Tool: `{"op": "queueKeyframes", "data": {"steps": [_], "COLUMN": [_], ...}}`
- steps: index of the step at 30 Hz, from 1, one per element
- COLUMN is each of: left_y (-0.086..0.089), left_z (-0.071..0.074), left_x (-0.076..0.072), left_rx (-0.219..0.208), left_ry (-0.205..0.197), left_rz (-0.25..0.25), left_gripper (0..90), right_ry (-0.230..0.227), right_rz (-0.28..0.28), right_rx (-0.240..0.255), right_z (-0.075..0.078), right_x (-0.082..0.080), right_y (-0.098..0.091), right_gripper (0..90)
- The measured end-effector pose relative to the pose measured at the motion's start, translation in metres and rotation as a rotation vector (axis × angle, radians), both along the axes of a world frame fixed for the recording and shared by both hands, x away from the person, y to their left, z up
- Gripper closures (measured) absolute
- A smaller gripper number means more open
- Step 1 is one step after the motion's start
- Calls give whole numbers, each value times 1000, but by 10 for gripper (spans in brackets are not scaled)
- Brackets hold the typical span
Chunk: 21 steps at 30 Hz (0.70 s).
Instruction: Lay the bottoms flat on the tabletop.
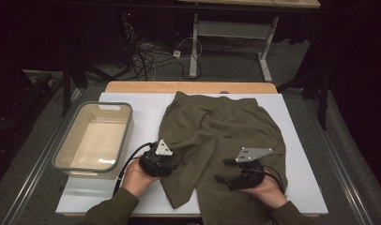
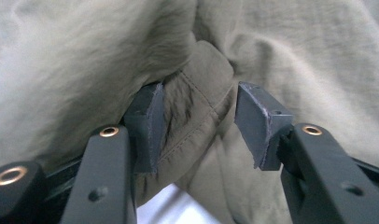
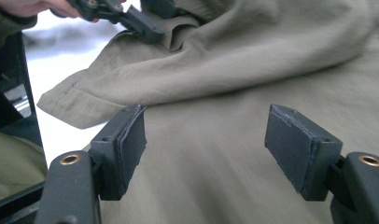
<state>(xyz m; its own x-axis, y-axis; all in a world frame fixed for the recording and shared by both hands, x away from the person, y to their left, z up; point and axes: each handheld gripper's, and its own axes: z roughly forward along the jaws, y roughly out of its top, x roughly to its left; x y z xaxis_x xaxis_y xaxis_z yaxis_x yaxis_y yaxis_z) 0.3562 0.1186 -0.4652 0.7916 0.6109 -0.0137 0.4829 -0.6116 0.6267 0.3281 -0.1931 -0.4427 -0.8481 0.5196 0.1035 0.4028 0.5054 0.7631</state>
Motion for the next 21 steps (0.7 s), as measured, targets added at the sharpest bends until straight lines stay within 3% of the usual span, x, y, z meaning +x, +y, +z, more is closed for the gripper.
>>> {"op": "queueKeyframes", "data": {"steps": [3, 8, 12, 18, 21], "left_y": [0, 4, 7, 9, 9], "left_z": [-3, -2, 0, 2, 2], "left_x": [3, 6, 7, 6, 6], "left_rx": [-8, -37, -58, -87, -89], "left_ry": [12, 27, 33, 41, 43], "left_rz": [-7, 1, 3, 2, -2], "left_gripper": [511, 690, 792, 810, 810], "right_ry": [31, 83, 121, 162, 186], "right_rz": [14, 23, 36, 38, 27], "right_rx": [-14, -61, -70, -89, -73], "right_z": [-3, -12, -17, -24, -26], "right_x": [4, 13, 17, 20, 20], "right_y": [12, 30, 40, 52, 55], "right_gripper": [300, 304, 317, 345, 349]}}
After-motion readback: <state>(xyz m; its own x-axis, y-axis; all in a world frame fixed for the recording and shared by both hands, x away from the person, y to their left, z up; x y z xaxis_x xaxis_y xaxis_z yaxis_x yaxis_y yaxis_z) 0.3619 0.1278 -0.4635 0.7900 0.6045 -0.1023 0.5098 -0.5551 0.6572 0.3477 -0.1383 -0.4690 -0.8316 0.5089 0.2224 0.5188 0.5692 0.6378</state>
